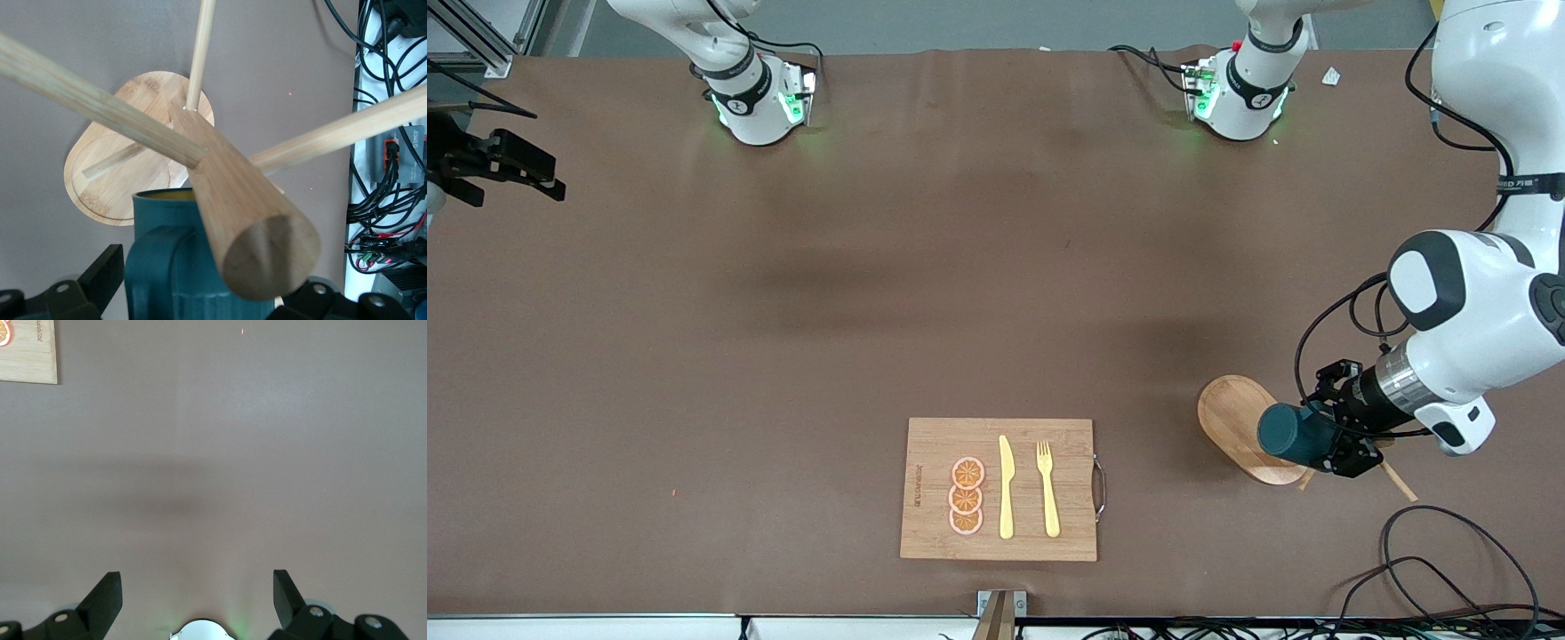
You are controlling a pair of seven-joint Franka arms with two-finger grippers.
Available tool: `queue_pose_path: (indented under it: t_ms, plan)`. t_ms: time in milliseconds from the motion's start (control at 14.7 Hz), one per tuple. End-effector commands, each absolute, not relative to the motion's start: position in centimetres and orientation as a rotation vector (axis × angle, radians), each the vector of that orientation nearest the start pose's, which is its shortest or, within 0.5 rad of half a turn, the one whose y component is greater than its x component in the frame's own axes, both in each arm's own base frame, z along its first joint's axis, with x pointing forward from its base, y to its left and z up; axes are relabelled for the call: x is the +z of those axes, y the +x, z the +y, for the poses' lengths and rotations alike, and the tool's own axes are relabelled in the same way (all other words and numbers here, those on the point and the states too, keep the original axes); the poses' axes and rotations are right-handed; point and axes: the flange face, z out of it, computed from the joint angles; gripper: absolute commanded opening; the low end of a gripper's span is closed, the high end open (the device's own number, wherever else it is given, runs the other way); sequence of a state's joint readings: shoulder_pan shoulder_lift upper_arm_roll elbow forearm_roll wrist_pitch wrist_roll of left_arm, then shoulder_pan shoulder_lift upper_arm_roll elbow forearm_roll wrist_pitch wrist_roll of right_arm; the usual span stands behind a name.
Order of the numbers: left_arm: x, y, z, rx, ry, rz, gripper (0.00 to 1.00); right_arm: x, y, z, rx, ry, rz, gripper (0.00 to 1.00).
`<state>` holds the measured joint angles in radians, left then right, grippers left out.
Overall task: Transfer cup from left to right arm and place
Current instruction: 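Close the left gripper on the teal mug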
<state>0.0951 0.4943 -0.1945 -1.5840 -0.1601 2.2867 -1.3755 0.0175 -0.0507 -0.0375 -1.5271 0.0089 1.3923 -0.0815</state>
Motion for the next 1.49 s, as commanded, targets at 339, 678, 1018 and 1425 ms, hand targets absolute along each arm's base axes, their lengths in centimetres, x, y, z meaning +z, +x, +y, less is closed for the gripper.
queue_pose_path:
  t_ms: [339, 678, 1018, 1425]
  plan:
    - [37.1, 70.5, -6.3, -0.003, -2.637, -2.245, 0.81, 66.1, 51.8, -0.8, 0.118, -3.114, -0.100, 1.00]
    - [37.2, 70.4, -6.5, 0.002, -2.639, -2.240, 0.58, 66.1, 51.8, -0.8, 0.120, -3.113, -0.100, 1.00]
    - [38.9, 70.2, -6.3, -0.021, -2.645, -2.245, 0.57, 66.2, 51.8, -0.8, 0.118, -3.114, -0.100, 1.00]
    - [42.6, 69.5, -9.7, 0.034, -2.663, -2.249, 0.58, 66.2, 51.8, -0.8, 0.118, -3.114, -0.100, 1.00]
